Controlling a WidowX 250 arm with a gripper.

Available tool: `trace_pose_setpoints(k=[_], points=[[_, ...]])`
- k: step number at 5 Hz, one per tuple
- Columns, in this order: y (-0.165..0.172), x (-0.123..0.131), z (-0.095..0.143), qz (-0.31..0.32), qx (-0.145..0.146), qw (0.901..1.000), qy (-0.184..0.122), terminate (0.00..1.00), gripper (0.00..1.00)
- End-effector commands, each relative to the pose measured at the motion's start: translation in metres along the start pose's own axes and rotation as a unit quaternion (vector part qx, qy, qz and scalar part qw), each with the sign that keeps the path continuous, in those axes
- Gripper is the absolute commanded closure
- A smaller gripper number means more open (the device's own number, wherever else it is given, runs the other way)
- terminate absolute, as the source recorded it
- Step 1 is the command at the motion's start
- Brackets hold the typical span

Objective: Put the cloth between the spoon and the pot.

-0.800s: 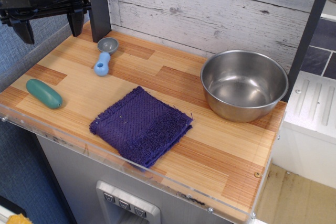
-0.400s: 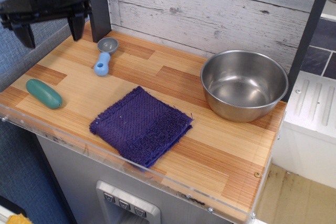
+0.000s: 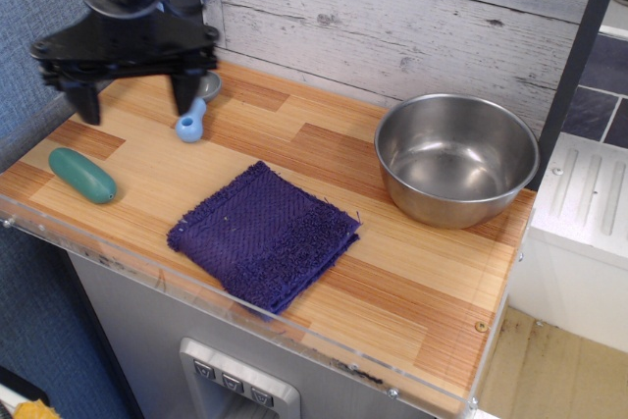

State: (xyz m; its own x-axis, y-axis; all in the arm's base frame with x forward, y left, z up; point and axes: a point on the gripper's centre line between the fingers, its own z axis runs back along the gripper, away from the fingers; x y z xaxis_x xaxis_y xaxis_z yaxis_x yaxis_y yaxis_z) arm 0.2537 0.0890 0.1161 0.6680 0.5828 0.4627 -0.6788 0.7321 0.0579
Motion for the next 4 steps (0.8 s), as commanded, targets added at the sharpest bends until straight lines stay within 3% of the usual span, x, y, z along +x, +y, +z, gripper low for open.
trace_pose_setpoints(k=[1, 4], points=[[-0.014, -0.036, 0.014, -0.057, -0.042, 0.9973, 0.019, 0.0, 0.0], [-0.03, -0.085, -0.021, -0.126, -0.034, 0.9889, 0.071, 0.0, 0.0]])
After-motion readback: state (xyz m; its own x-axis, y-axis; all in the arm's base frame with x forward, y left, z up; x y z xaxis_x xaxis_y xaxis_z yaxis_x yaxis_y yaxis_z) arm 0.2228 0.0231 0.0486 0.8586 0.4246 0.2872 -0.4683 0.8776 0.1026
